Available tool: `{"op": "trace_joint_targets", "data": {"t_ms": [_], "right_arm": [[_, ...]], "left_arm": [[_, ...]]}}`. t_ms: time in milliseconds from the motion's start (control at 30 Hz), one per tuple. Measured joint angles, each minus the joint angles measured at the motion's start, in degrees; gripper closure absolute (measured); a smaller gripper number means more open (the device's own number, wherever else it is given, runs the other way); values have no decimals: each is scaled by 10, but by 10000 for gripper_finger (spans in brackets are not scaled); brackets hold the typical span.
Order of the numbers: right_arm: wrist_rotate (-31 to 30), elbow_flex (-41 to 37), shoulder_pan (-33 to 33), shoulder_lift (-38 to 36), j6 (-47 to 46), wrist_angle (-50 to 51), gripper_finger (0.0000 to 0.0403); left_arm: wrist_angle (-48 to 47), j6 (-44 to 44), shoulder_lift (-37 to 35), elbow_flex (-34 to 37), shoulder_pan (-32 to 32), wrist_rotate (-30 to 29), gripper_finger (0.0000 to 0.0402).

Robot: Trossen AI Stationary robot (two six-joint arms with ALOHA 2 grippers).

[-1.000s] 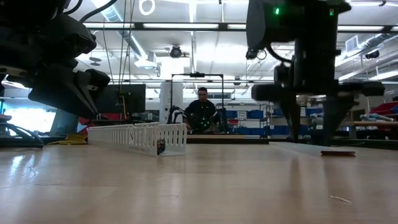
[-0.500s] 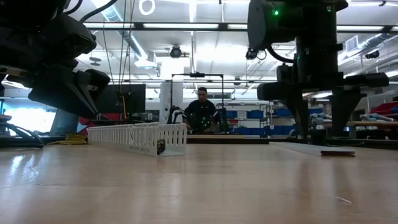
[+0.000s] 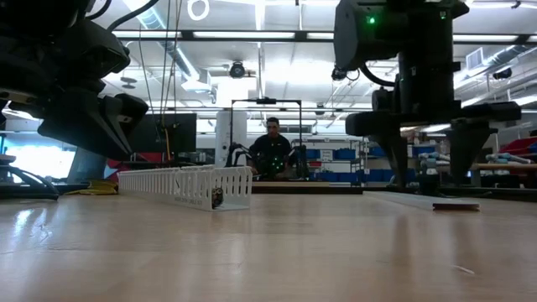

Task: Ziptie cables
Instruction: Close the white cable duct

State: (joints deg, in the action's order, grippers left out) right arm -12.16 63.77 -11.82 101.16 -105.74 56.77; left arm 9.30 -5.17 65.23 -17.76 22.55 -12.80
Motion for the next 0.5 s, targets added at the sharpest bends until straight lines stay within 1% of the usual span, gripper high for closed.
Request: {"op": "trace_joint_targets", "data": {"t_ms": [167,267,367,500], "right_arm": [[21,-6,3,0,-5,-1,67],[24,-7,3,0,-6,-1,48],[24,-7,3,0,-5,-6,38],[24,-7,5,0,7,-20,39]], "left_arm": [[0,0,0,0,0,0,401],[0,0,0,0,0,0,401],[0,0,0,0,0,0,401],[0,0,0,0,0,0,401]]}}
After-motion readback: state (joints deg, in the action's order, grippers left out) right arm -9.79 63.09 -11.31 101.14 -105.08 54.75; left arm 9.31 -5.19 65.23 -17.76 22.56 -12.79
